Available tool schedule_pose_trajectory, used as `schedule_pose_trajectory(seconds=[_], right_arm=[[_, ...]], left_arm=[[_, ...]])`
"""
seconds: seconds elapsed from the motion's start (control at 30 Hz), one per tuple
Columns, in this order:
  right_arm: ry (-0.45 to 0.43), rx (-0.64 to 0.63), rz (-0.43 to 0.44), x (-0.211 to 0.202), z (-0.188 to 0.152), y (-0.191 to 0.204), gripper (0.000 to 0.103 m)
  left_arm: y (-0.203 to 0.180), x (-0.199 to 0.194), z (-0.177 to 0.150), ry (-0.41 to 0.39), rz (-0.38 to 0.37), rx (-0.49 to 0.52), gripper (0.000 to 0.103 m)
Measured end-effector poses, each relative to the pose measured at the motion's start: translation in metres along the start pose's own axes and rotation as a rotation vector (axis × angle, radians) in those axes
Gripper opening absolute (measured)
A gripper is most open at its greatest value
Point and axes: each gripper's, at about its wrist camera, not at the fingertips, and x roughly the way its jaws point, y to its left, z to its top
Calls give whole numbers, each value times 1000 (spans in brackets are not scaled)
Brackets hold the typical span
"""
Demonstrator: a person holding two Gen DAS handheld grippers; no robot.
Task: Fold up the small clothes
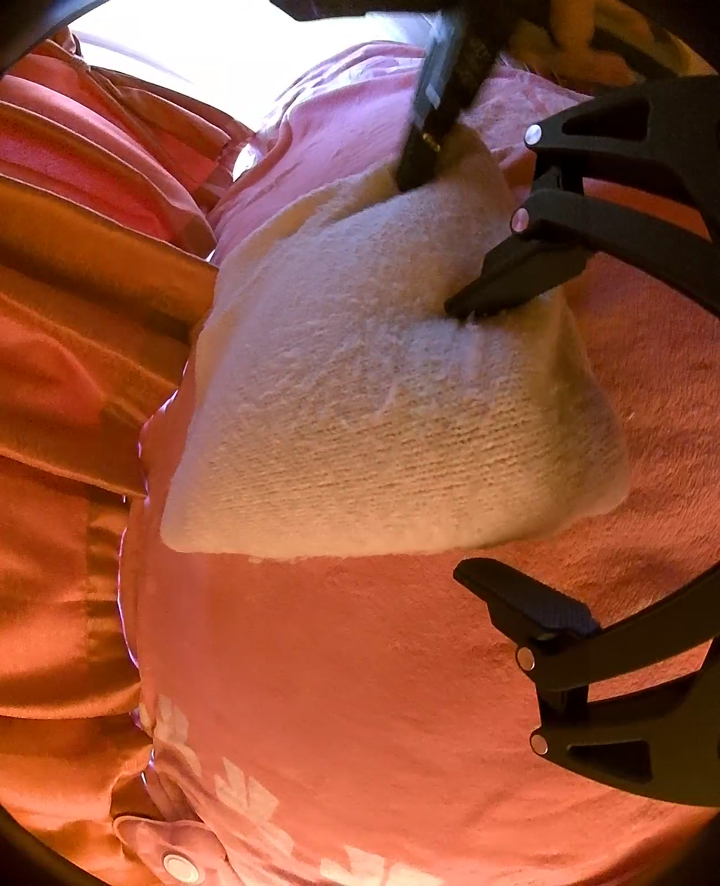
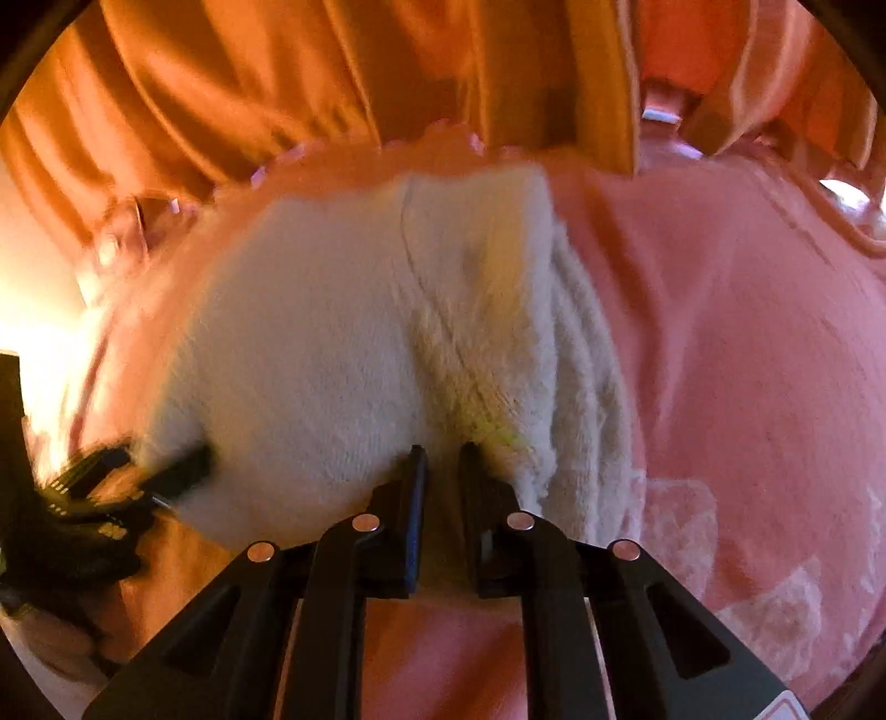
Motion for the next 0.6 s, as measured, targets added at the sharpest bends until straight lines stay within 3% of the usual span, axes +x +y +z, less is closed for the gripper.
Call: schedule_pose_trajectory(seconds=[0.13, 0.23, 0.33, 0.37, 0.43, 0.47, 0.5, 0.6], right_arm=[[84, -35, -22, 34, -9, -3, 10], [74, 2, -10, 24, -6, -3, 9], [-8, 20, 15, -2, 2, 0, 14], [-27, 24, 12, -6, 4, 0, 18], [-68, 48, -2, -14, 13, -8, 34], [-77, 74, -12, -12, 19, -15, 51], [-78, 91, -14, -10, 22, -20, 60], [-15, 135, 26, 17, 38, -30, 62]], left_arm=[[0, 1, 0, 7, -7, -3, 86], [0, 0, -1, 2, 0, 6, 86], [2, 0, 0, 5, -10, -11, 86], [3, -1, 1, 1, -21, -20, 86], [6, -9, 4, -38, -67, -44, 84], [7, -14, 6, -62, -92, -50, 84], [8, -20, 8, -94, -106, -58, 84], [8, -22, 14, -114, -123, -55, 85]])
